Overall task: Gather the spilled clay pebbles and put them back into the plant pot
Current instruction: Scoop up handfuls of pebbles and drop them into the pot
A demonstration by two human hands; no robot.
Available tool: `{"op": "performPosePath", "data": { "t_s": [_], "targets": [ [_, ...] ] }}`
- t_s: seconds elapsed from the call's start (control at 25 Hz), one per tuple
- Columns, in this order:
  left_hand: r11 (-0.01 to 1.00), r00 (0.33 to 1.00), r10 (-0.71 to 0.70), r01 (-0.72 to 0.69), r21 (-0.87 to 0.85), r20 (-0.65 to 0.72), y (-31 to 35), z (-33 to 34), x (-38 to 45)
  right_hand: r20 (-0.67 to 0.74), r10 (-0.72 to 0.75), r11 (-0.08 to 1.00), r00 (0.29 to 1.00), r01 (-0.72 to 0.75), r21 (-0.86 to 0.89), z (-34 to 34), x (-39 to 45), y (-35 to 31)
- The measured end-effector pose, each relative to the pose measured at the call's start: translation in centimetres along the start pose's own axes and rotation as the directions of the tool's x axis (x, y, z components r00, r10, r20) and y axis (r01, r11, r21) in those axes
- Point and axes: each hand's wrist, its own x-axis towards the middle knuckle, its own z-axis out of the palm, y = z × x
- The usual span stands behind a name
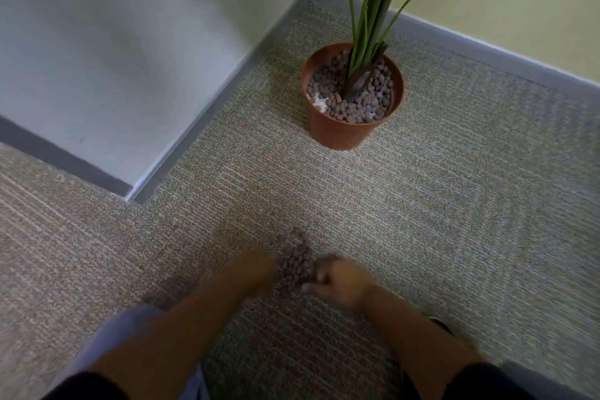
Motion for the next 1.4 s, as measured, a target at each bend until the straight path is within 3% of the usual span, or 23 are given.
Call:
{"op": "performPosePath", "data": {
  "t_s": [0.04,0.08,0.12,0.24,0.32,0.36,0.48,0.6,0.68,0.76,0.88,0.96,1.04,1.16,1.4],
  "targets": [
    [0.999,0.956,-0.033,0.042,-0.025,0.290,-0.5,2.1,0.4,0.152,-0.074,0.992,0.986,0.088,-0.085,0.9,-0.2,-0.8],
    [0.998,0.888,-0.029,0.049,-0.032,0.458,-0.8,3.9,0.6,0.296,-0.114,0.985,0.948,0.147,-0.089,1.8,-0.3,-1.7],
    [0.998,0.884,0.013,0.021,-0.066,0.468,-1.1,5.2,1.1,0.400,-0.122,0.985,0.909,0.161,-0.066,2.7,-0.4,-2.5],
    [0.944,0.980,0.181,-0.149,-0.294,0.085,-0.9,6.6,2.1,0.452,-0.011,0.996,0.892,-0.033,0.089,3.8,0.1,-2.9],
    [0.942,0.966,0.177,-0.222,-0.250,-0.191,-0.3,5.6,2.0,0.375,0.019,0.974,0.927,-0.102,0.204,3.0,0.8,-2.3],
    [0.949,0.951,0.165,-0.225,-0.220,-0.261,0.0,5.0,2.0,0.329,0.023,0.964,0.944,-0.108,0.242,2.3,1.3,-2.0],
    [0.942,0.913,0.165,-0.258,-0.214,-0.373,0.5,3.0,2.0,0.161,0.023,0.942,0.987,-0.075,0.326,-0.3,2.8,-1.1],
    [0.942,0.877,0.174,-0.281,-0.185,-0.448,0.4,1.5,1.8,0.198,0.049,0.818,0.979,-0.154,0.554,-2.9,3.6,0.0],
    [0.961,0.863,0.149,-0.242,-0.137,-0.482,0.0,0.9,1.5,0.161,0.102,0.719,0.982,-0.185,0.670,-4.1,3.9,1.1],
    [0.975,0.881,0.068,-0.158,-0.156,-0.469,-0.8,0.9,1.5,0.034,0.214,0.694,0.976,-0.177,0.698,-4.7,3.8,2.6],
    [0.979,0.885,0.000,-0.095,-0.181,-0.466,-1.4,1.1,1.5,-0.062,0.321,0.778,0.945,-0.226,0.587,-4.1,3.6,4.0],
    [0.977,0.860,0.039,-0.141,-0.163,-0.510,-1.0,1.2,1.6,-0.130,0.272,0.896,0.954,-0.201,0.396,-3.0,3.7,3.9],
    [0.968,0.832,0.080,-0.196,-0.157,-0.549,-0.2,1.2,1.8,-0.188,0.178,0.949,0.966,-0.118,0.294,-2.3,3.9,2.7],
    [0.959,0.791,0.077,-0.226,-0.172,-0.608,0.7,1.1,2.2,-0.181,0.073,0.991,0.981,-0.051,0.123,-1.6,4.4,0.8],
    [0.965,0.763,0.150,-0.252,-0.077,-0.629,1.1,0.9,2.8,-0.176,0.119,0.992,0.977,-0.122,-0.011,-1.9,4.4,-0.9]
  ]
}}
